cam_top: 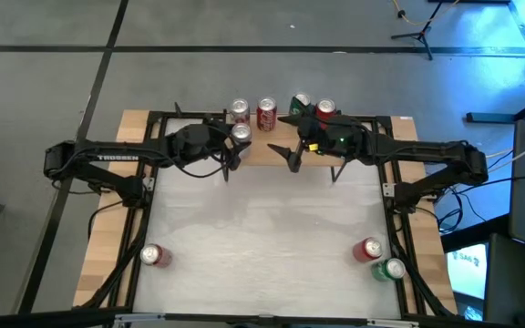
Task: Place canned beverage on shelf
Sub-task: Put the red-silver soda can aligned with the other red-silver soda can on the shelf, then put the red-white soda can aligned with the other red soda can on the shelf
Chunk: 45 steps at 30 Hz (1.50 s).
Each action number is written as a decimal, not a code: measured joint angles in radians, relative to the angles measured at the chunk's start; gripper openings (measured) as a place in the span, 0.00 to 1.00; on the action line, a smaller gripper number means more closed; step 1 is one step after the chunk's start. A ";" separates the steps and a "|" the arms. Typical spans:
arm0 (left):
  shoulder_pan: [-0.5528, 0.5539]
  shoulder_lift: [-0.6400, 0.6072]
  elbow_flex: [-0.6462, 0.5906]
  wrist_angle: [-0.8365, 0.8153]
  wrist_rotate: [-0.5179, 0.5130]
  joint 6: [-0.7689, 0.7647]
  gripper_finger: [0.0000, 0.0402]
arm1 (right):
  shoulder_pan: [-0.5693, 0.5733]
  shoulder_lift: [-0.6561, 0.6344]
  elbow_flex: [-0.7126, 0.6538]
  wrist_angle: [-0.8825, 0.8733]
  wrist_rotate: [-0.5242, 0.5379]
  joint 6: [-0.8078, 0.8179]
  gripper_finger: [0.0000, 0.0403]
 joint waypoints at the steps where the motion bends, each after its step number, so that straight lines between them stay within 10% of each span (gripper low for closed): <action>1: 0.000 0.000 0.000 -0.002 0.000 0.000 0.71 | 0.000 0.000 0.000 0.000 0.000 0.000 0.98; 45: 0.000 -0.035 0.002 -0.017 0.001 0.001 0.99 | 0.000 0.001 0.000 -0.014 0.000 0.000 0.98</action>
